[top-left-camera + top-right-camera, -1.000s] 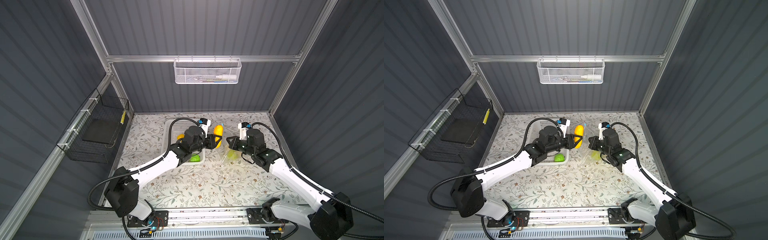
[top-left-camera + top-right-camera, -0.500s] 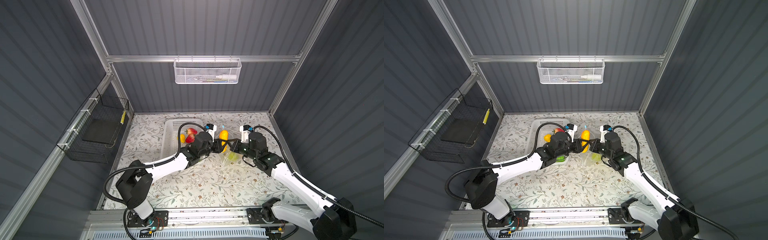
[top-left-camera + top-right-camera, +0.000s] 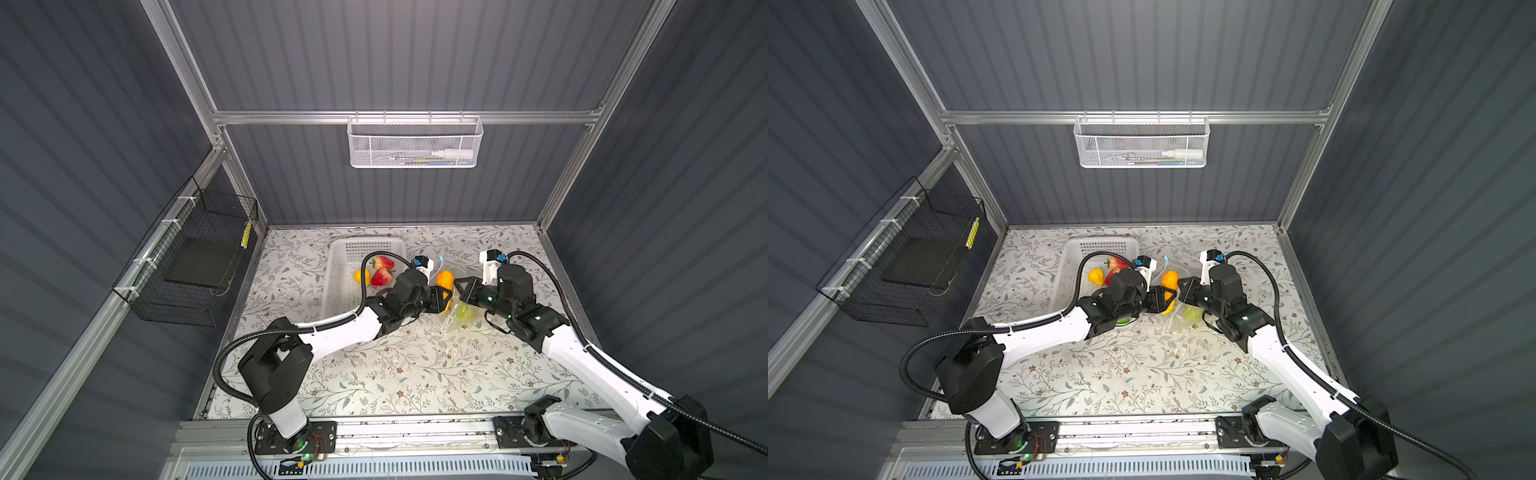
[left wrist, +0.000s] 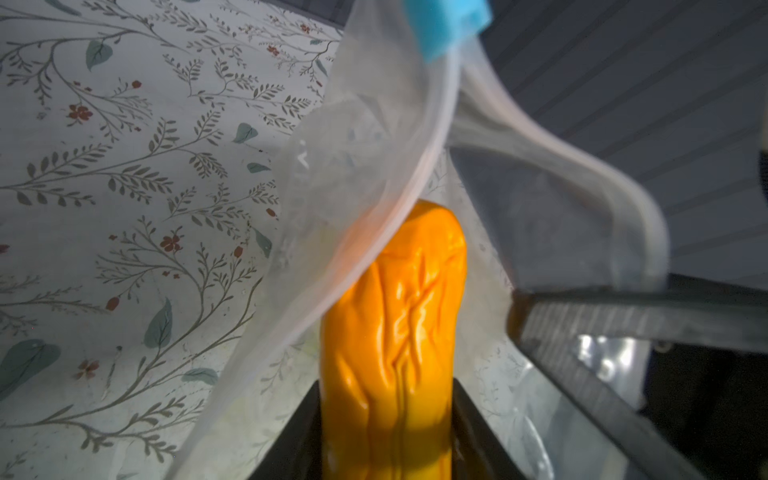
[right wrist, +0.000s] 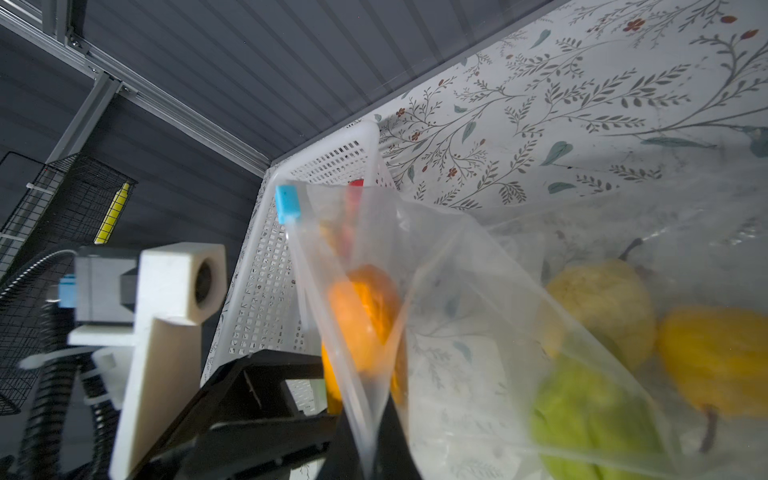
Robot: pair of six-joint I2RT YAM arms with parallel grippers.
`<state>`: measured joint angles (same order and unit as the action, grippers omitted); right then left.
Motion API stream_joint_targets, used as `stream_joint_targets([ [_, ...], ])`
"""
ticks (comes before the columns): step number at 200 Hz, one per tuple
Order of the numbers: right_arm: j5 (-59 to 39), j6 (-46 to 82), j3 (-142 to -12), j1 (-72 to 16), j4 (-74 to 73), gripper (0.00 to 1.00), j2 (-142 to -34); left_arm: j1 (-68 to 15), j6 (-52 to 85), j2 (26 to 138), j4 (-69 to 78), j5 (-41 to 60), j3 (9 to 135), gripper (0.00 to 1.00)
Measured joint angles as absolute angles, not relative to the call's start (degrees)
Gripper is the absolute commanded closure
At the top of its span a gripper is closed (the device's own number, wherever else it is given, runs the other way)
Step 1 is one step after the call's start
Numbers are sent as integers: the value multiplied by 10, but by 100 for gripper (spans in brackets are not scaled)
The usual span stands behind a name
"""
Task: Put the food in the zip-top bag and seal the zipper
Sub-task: 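Carry the orange mango with the left gripper into the bag mouth, then open the left gripper to release the mango inside the bag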
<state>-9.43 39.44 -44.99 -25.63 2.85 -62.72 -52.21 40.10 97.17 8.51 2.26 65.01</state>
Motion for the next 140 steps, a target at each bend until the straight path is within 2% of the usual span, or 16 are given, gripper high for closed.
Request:
stream_joint_targets([
  [46, -94, 394, -450, -256, 30, 100, -632, -522, 394, 998, 23, 12, 685, 50],
  [87, -94, 392, -450, -256, 34, 100, -633, -522, 388, 998, 4, 9, 698, 34],
  [140, -90, 385, -450, -256, 45, 100, -633, -522, 385, 983, -11, -1, 700, 29],
])
